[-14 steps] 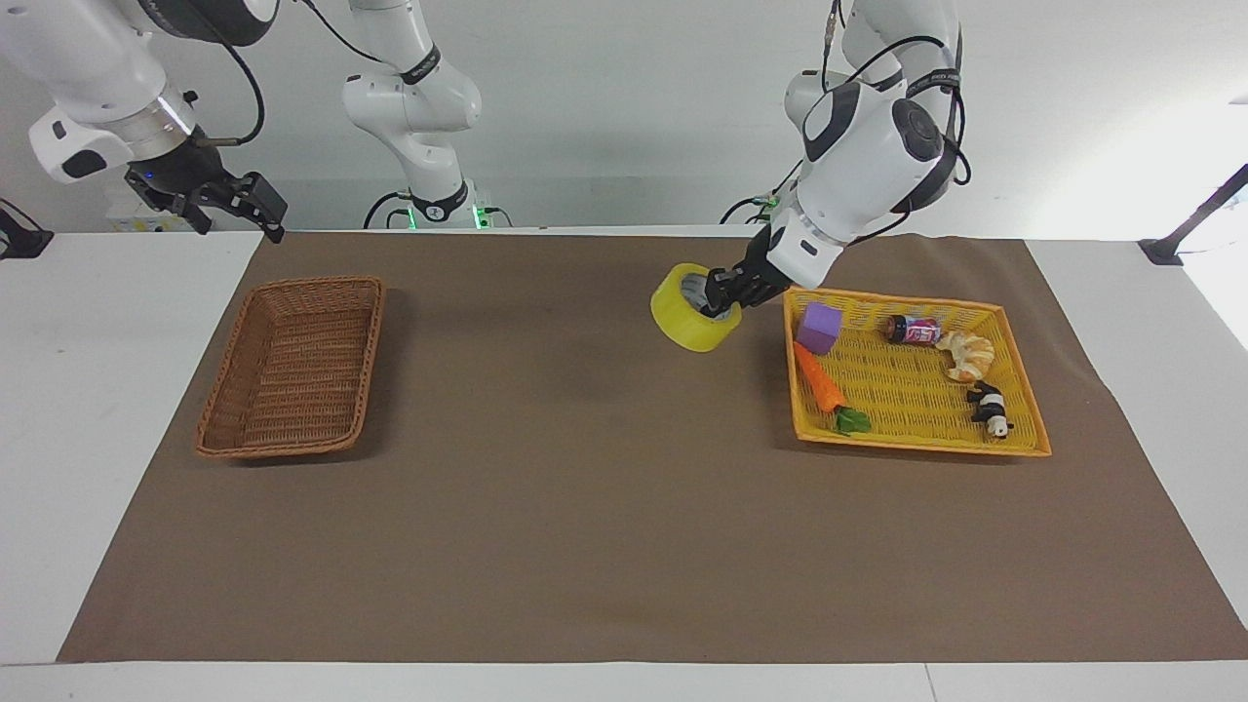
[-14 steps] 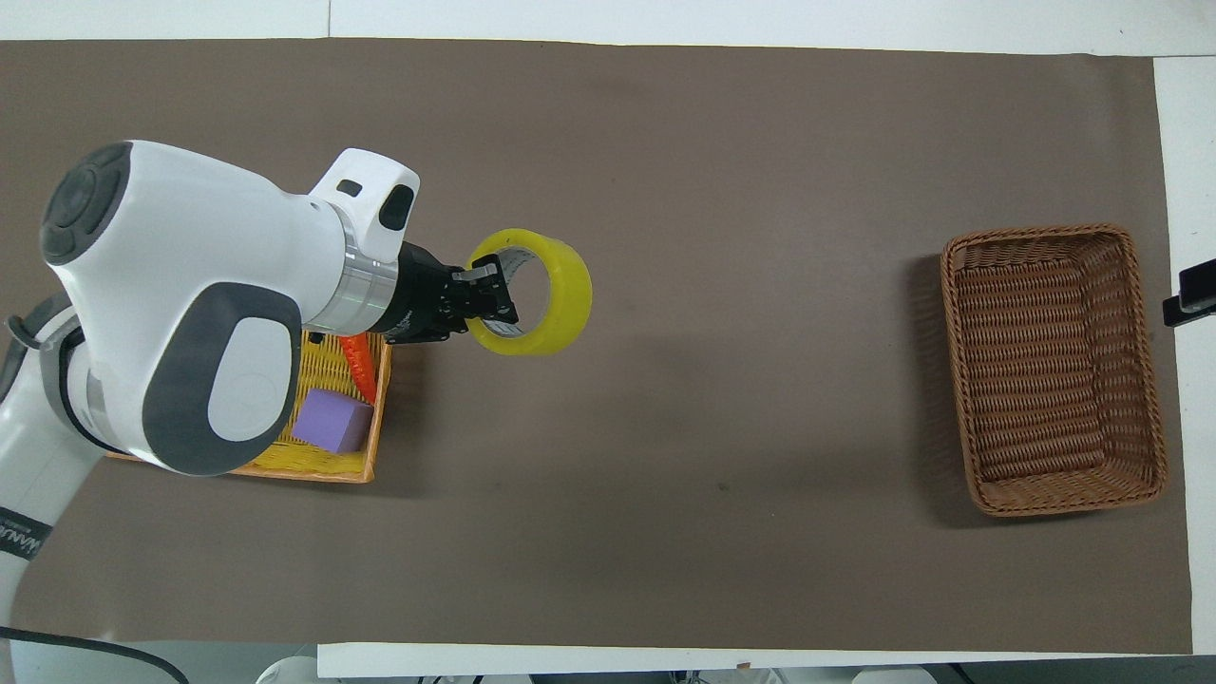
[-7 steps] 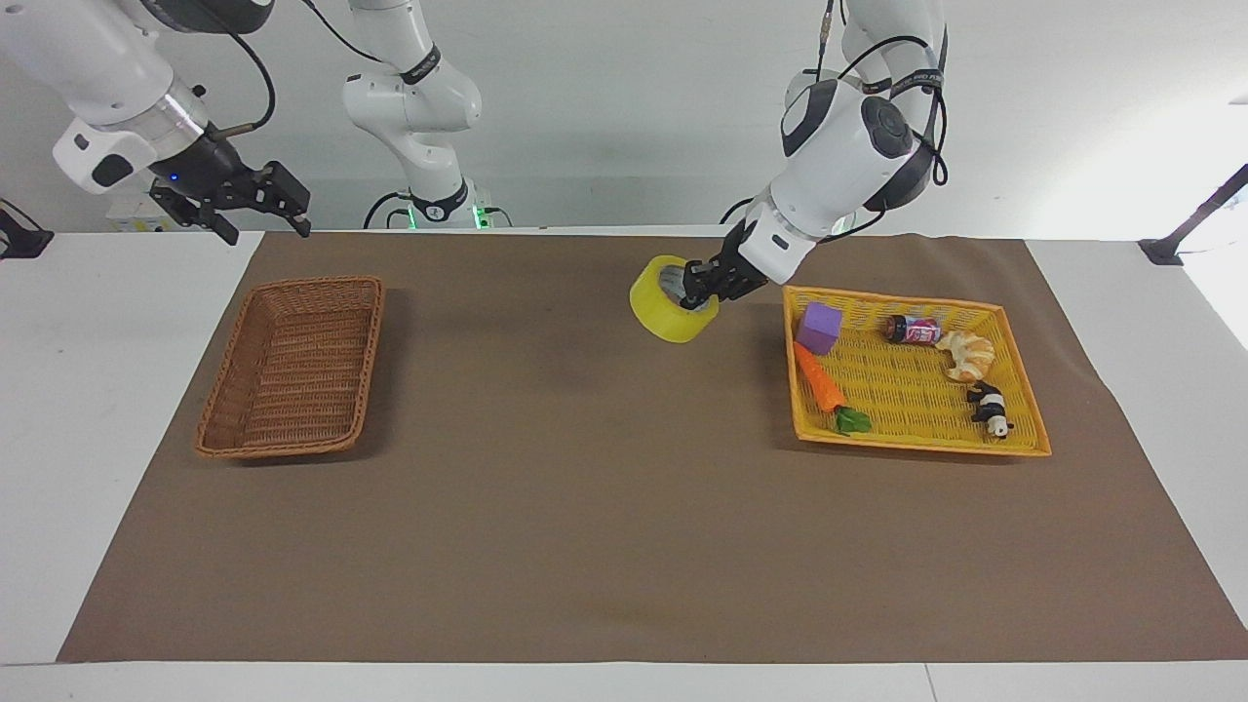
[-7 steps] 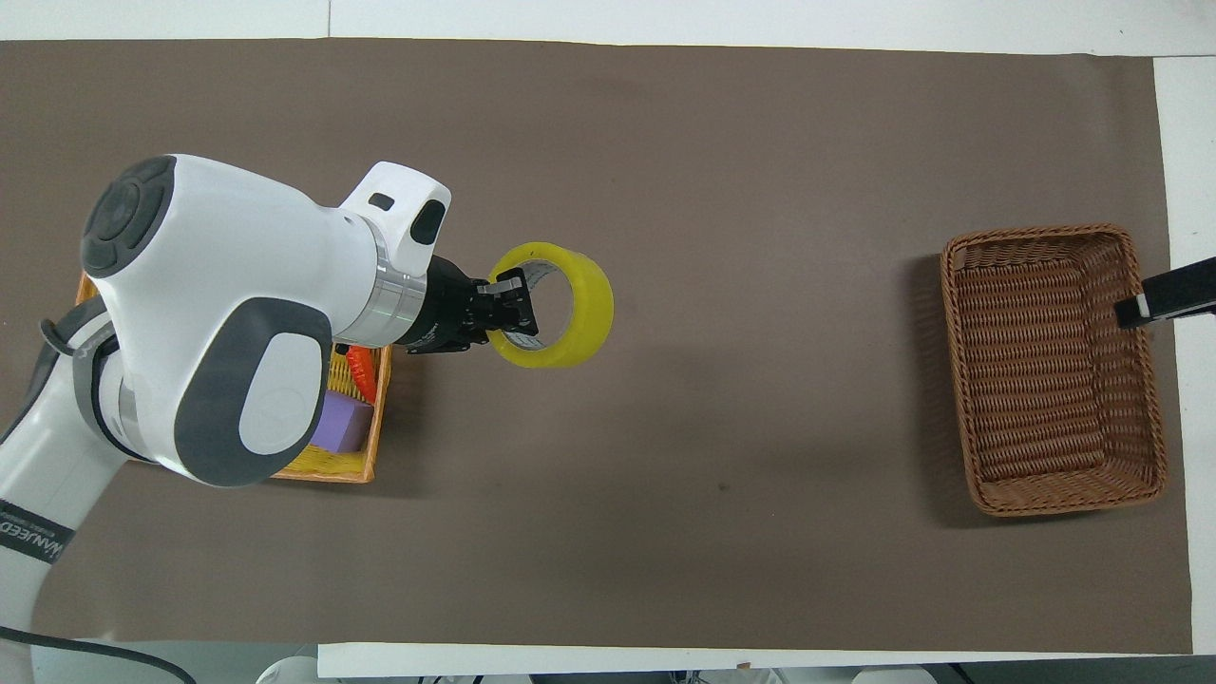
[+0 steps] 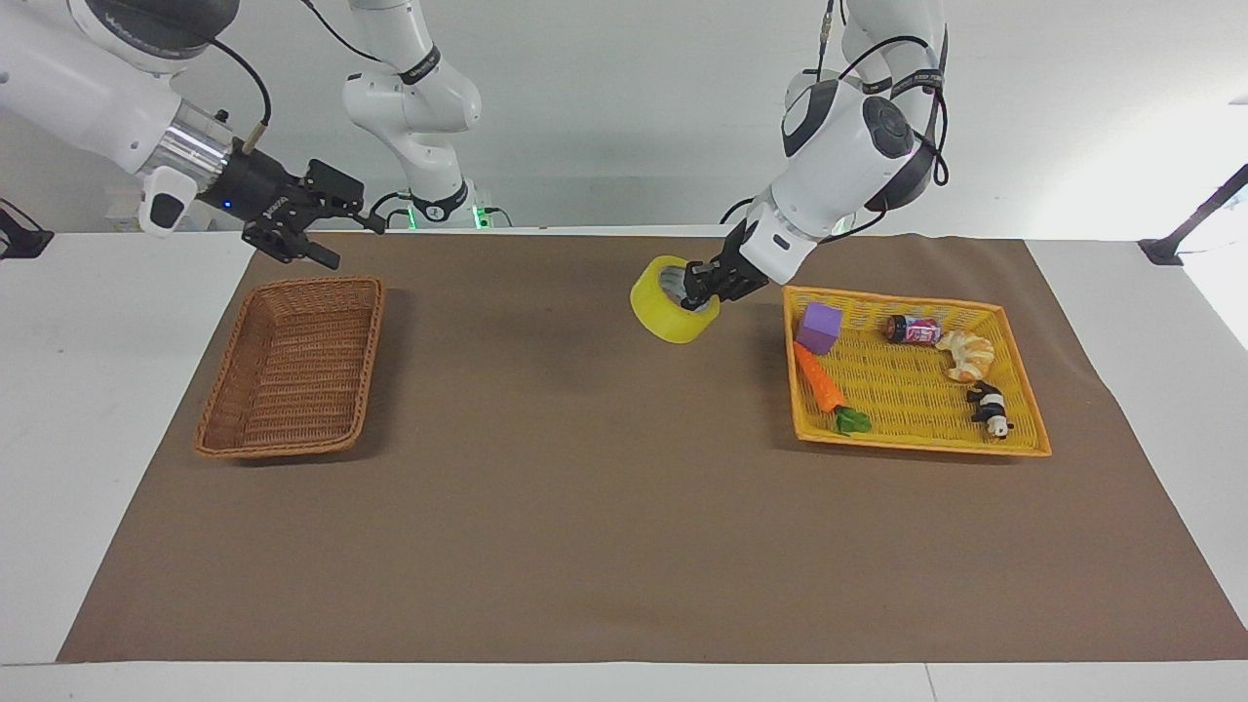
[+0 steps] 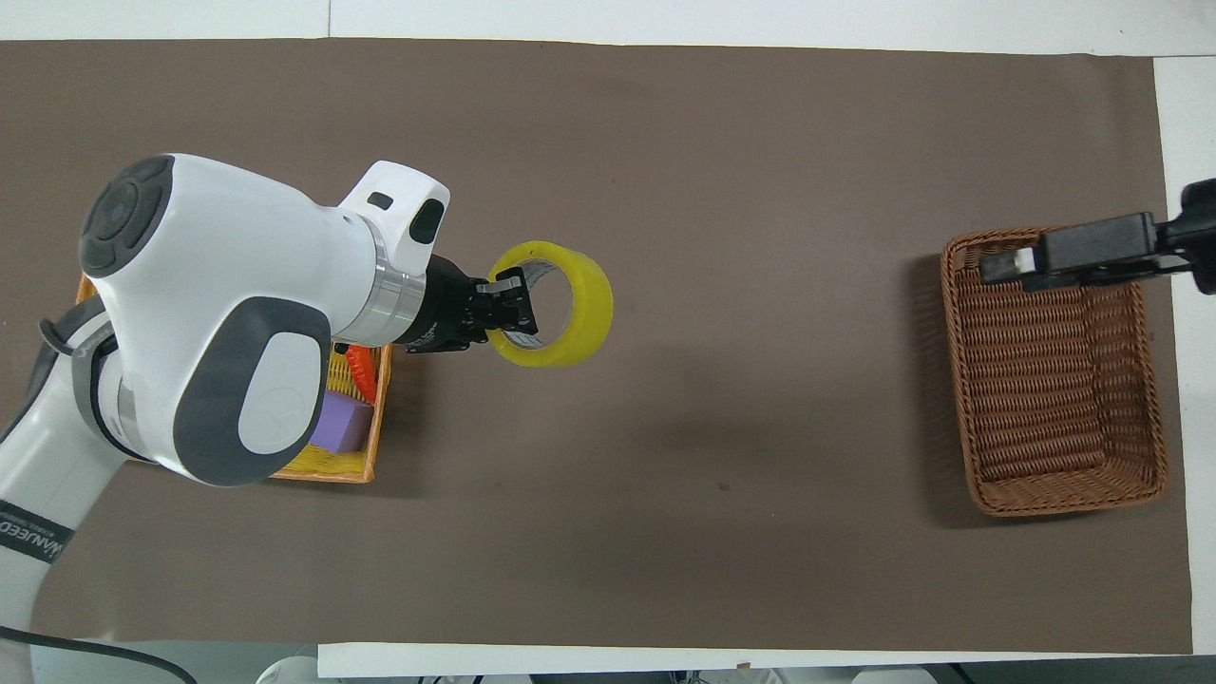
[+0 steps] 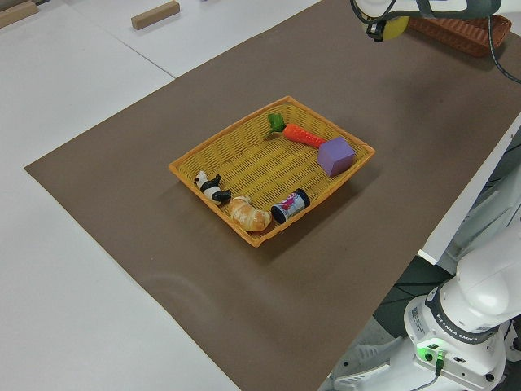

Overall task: Move tape to another basket
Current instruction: 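Hold the tape with the left gripper while the right gripper reaches it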

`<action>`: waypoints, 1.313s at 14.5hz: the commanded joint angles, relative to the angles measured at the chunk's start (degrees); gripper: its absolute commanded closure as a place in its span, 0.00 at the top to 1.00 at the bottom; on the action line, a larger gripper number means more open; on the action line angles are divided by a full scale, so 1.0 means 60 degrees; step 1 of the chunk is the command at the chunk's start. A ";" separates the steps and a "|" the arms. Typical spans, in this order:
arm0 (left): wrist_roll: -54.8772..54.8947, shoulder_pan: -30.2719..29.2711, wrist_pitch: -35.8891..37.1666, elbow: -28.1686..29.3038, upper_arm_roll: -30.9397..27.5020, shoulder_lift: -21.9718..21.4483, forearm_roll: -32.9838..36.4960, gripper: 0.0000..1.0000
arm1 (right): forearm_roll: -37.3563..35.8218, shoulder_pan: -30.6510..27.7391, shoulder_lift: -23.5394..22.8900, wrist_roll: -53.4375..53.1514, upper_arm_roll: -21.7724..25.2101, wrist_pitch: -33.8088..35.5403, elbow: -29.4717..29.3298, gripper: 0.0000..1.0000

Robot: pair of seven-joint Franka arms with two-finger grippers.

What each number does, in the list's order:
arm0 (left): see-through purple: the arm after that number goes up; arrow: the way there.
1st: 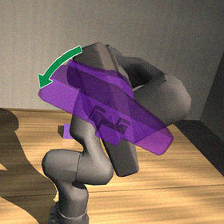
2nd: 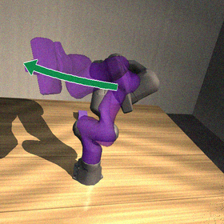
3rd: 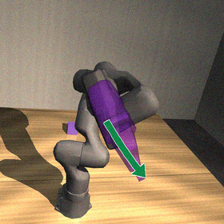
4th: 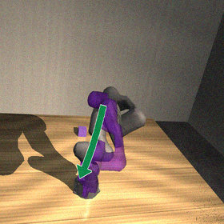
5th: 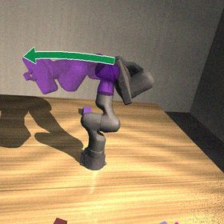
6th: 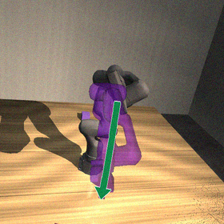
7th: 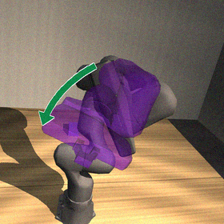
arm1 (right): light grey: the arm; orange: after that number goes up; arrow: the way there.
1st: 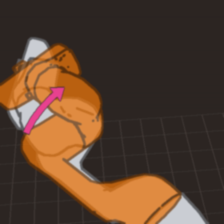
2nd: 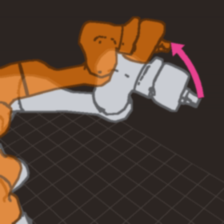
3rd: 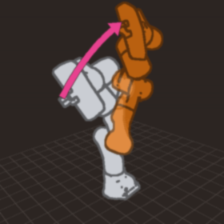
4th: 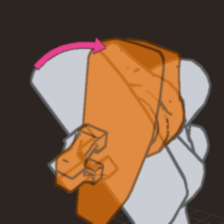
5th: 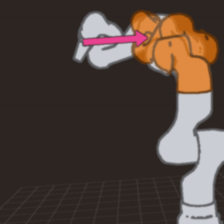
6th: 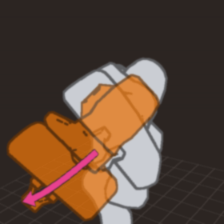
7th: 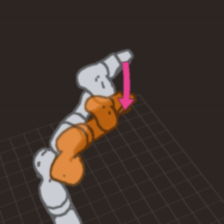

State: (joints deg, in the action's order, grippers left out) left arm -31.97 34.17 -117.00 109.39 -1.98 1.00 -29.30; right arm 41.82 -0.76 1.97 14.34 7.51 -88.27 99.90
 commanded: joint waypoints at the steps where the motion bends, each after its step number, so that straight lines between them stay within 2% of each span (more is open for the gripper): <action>1: -0.0121 0.0164 -0.0070 -0.0126 -0.0138 0.0039 -0.0097 0.00 | 0.1213 0.0857 0.0128 0.0027 -0.0095 -0.1077 0.0882 0.99; 4: -0.0195 0.0208 -0.0055 -0.0067 -0.0124 0.0010 -0.0097 0.00 | 0.2461 0.1954 0.0025 -0.0457 -0.0095 -0.2643 0.1454 0.99; 9: -0.0385 0.0252 -0.0084 -0.0038 -0.0124 -0.0005 -0.0082 0.00 | 0.3240 0.3625 -0.0664 -0.0340 -0.0095 -0.3685 0.1485 0.99; 15: -0.0400 0.0267 -0.0099 0.0006 -0.0124 -0.0034 0.0035 0.00 | 0.3709 0.4388 -0.0958 -0.0413 -0.0095 -0.4550 0.1645 0.99; 19: -0.0444 0.0267 -0.0099 0.0064 -0.0124 -0.0049 0.0108 0.00 | 0.3738 0.4433 -0.0943 -0.0705 -0.0110 -0.4610 0.1690 0.99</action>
State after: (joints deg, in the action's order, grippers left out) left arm -33.41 34.60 -117.02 109.54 -1.91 1.04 -29.24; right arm 62.92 25.60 -4.45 11.06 6.66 -115.12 108.86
